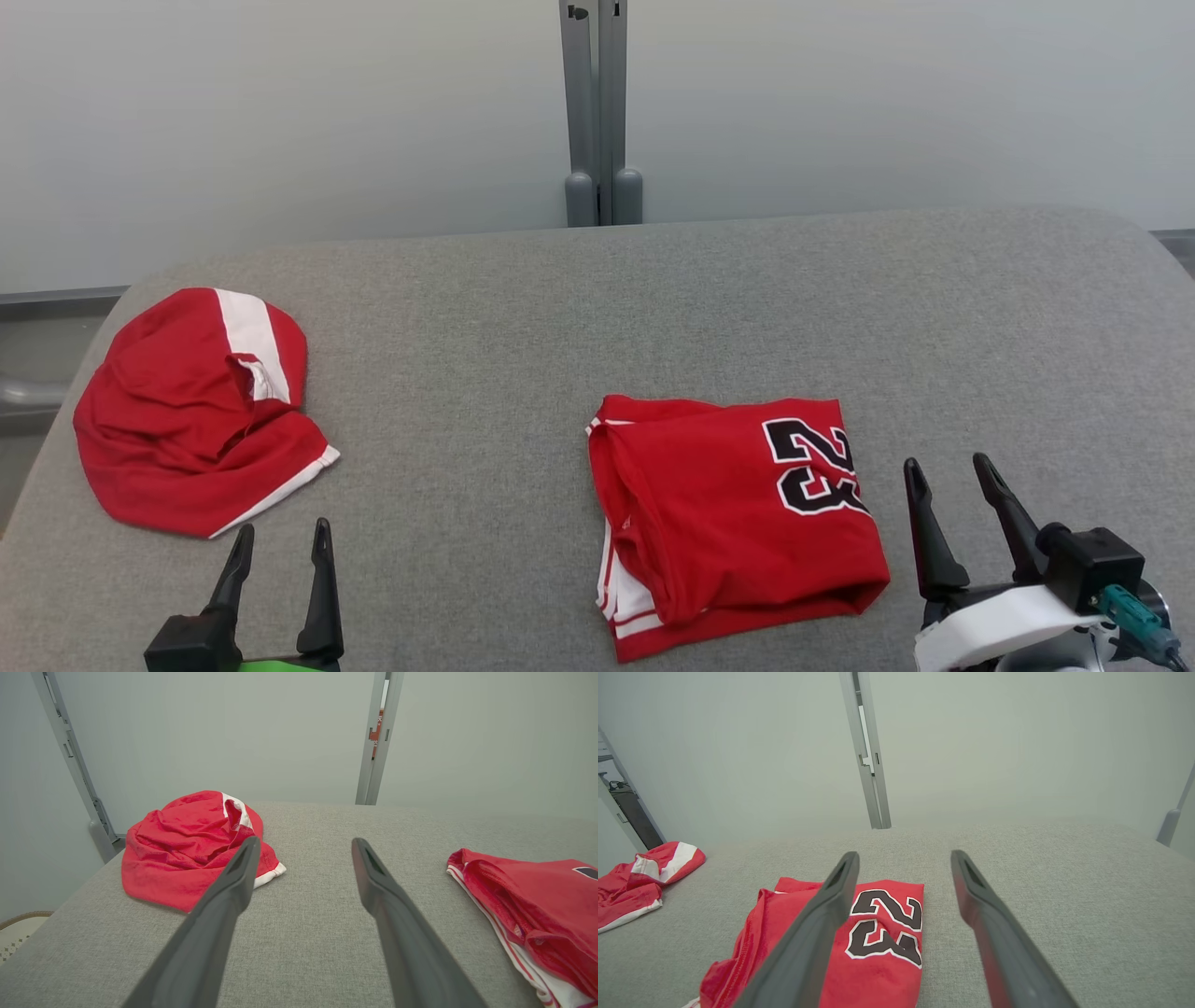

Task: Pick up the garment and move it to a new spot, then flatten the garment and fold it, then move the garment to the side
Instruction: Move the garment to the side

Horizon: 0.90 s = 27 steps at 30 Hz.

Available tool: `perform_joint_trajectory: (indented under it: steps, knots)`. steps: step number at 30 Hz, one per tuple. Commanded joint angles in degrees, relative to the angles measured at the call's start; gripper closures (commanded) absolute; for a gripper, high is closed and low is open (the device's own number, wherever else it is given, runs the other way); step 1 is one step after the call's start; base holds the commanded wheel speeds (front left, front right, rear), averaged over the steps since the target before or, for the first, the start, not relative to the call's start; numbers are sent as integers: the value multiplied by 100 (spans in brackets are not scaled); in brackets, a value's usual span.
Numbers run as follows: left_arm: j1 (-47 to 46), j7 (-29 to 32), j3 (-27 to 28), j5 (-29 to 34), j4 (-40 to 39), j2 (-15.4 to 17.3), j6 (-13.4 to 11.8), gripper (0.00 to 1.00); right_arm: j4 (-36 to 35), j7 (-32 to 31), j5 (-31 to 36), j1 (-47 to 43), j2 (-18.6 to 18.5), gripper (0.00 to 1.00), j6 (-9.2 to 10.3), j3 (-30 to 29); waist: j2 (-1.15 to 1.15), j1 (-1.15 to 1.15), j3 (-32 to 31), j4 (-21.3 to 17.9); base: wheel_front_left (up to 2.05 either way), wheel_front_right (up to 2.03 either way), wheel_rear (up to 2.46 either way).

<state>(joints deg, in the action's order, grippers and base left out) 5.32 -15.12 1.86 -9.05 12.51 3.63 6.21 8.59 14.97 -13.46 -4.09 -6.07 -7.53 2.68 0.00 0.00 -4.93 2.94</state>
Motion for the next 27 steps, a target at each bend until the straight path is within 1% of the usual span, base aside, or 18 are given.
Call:
perform_joint_trajectory:
  steps: [1,6,10,14,20,27]
  knots:
    - [7,0,-6,-1,4,40,-21,0,27,-10,8,125,-1,0,9,31,0,0,8,3,0,0,0]
    - [-56,0,-42,-6,22,36,-23,0,148,-89,76,542,-98,0,9,147,0,0,44,35,0,0,0]
    - [-115,0,-92,-1,15,26,-25,0,389,-244,157,984,-175,0,9,190,0,0,98,97,0,0,0]
    - [-174,0,-131,-22,49,19,-14,0,807,-412,212,1363,-227,0,9,171,0,0,160,197,0,0,0]
    - [-223,0,-188,-51,89,5,-5,0,1555,-555,229,1641,-238,0,9,178,0,0,259,344,0,0,0]
    - [-300,0,-231,-63,124,-1,6,0,2575,-470,124,1867,-203,0,9,140,0,0,423,450,0,0,0]
